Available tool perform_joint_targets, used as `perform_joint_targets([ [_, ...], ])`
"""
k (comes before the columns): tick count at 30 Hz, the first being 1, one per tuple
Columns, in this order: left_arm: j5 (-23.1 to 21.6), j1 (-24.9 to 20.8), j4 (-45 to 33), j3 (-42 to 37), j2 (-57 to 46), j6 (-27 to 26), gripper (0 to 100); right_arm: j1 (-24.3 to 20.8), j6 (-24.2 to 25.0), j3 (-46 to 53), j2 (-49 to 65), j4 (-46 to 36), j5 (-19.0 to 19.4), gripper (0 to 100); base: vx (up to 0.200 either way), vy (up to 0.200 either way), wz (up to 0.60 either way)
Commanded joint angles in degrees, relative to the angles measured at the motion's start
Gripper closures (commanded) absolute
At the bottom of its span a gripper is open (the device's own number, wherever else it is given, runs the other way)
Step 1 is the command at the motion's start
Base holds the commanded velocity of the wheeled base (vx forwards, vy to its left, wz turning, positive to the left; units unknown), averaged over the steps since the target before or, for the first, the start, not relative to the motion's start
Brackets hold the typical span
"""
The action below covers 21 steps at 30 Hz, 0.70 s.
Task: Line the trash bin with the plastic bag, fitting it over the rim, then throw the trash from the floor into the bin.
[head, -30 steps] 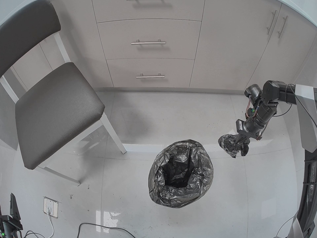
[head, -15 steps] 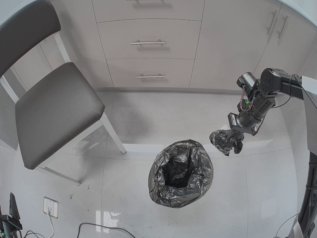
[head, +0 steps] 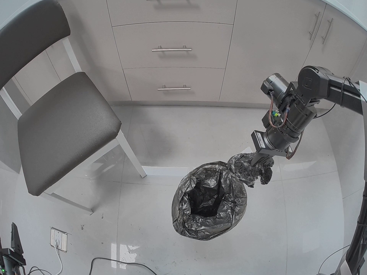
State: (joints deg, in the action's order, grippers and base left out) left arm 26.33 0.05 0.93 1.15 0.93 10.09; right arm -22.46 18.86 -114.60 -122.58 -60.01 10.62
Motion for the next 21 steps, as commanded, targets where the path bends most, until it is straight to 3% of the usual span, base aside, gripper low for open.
perform_joint_targets([
  [1, 0.04, 0.04, 0.04, 0.00, -0.84, 0.10, 0, -2.51, 0.13, 0.01, 1.81, -0.45, 0.02, 100, 0.000, 0.000, 0.00],
  [21, 0.04, 0.04, 0.04, 0.00, -0.84, -0.07, 0, -10.42, 0.65, 0.01, -0.91, -2.92, -0.16, 100, 0.000, 0.000, 0.00],
])
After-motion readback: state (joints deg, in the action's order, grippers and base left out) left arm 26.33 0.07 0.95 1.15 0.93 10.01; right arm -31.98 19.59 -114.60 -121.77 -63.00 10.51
